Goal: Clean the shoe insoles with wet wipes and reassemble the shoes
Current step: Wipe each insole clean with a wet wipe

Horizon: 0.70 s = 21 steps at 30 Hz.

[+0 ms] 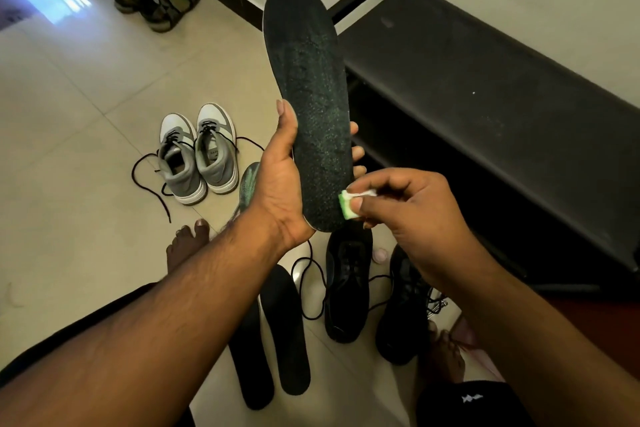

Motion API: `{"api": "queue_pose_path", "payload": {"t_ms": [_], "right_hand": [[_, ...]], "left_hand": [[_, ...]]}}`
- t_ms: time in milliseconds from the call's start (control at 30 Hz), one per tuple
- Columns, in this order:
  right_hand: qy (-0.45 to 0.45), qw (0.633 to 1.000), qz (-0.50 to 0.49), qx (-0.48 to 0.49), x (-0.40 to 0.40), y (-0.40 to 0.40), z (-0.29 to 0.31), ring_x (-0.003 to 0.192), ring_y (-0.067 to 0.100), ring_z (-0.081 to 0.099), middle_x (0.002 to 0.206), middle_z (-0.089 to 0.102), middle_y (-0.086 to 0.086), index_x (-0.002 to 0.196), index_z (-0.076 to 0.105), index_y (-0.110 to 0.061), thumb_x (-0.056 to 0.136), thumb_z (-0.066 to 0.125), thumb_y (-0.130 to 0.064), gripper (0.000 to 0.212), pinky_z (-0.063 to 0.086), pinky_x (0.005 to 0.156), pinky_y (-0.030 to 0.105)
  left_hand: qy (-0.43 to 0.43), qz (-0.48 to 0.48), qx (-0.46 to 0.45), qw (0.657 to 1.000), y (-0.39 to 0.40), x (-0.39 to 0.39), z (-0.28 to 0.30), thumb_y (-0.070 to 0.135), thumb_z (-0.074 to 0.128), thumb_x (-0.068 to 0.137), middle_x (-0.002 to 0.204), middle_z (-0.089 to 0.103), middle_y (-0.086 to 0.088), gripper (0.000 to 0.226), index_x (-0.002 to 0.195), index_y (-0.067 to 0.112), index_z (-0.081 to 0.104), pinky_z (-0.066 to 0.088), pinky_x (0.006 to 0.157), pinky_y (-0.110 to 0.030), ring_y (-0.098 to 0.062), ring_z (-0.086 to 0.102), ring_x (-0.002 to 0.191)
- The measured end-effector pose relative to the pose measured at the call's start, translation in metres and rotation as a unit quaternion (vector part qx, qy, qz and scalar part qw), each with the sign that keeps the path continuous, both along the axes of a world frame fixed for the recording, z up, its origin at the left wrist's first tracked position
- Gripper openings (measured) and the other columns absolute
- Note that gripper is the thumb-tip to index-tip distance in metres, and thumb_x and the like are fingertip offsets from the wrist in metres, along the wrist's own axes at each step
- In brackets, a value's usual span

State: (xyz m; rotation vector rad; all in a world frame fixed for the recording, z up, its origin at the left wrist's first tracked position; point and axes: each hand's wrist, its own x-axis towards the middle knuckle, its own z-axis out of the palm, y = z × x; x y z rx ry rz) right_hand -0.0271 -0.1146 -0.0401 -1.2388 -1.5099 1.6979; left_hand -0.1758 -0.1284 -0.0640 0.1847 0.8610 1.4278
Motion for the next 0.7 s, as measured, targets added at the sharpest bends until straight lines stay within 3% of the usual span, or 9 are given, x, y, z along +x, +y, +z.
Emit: {"api": "queue_pose_path", "payload": {"t_ms": [267,400,500,600,700], "right_hand": [[-0.033,0.999,-0.031,0.001,0.006,0.009,-0.001,0.063,0.013,0.062,0.073,0.071,0.004,0.078,0.074,-0.01,0.079,0.069,0.008,0.018,0.051,0.058,0.02],[-0.011,0.997,-0.077,0.012,0.015,0.018,0.004,0.065,0.013,0.064,0.074,0.071,0.003,0.08,0.073,-0.01,0.079,0.07,0.006,0.016,0.052,0.059,0.021],[0.028,0.999,-0.042,-0.007,0.014,0.016,0.009,0.064,0.013,0.064,0.072,0.071,0.002,0.078,0.073,-0.01,0.078,0.069,0.009,0.019,0.051,0.057,0.021],[-0.021,1.0,0.01,0.008,0.006,0.007,0.009,0.063,0.013,0.064,0.072,0.07,0.003,0.076,0.073,-0.012,0.077,0.071,0.008,0.02,0.051,0.057,0.021],[-0.051,0.998,-0.02,0.022,0.007,0.01,0.006,0.064,0.014,0.064,0.075,0.071,0.003,0.078,0.073,-0.011,0.077,0.071,0.007,0.019,0.05,0.056,0.018]], "left_hand": [[0.007,0.028,0.003,1.0,0.002,0.001,0.007,0.067,0.022,0.097,0.121,0.062,-0.013,0.078,0.127,0.005,0.059,0.058,0.078,-0.037,-0.023,0.065,0.088],[0.026,0.047,0.02,0.998,0.005,-0.001,0.008,0.066,0.022,0.098,0.117,0.063,-0.015,0.079,0.134,0.004,0.056,0.055,0.082,-0.04,-0.024,0.064,0.088],[0.032,0.044,0.017,0.998,0.005,0.001,0.008,0.067,0.021,0.098,0.117,0.063,-0.014,0.081,0.134,0.003,0.055,0.055,0.08,-0.039,-0.023,0.064,0.087],[0.028,0.032,0.003,0.999,0.005,0.007,0.008,0.067,0.02,0.098,0.12,0.062,-0.013,0.08,0.127,0.004,0.059,0.055,0.077,-0.039,-0.022,0.064,0.086],[0.043,0.036,0.006,0.998,0.006,0.009,0.008,0.066,0.019,0.098,0.121,0.063,-0.014,0.078,0.132,0.006,0.057,0.057,0.079,-0.038,-0.022,0.064,0.088]]}}
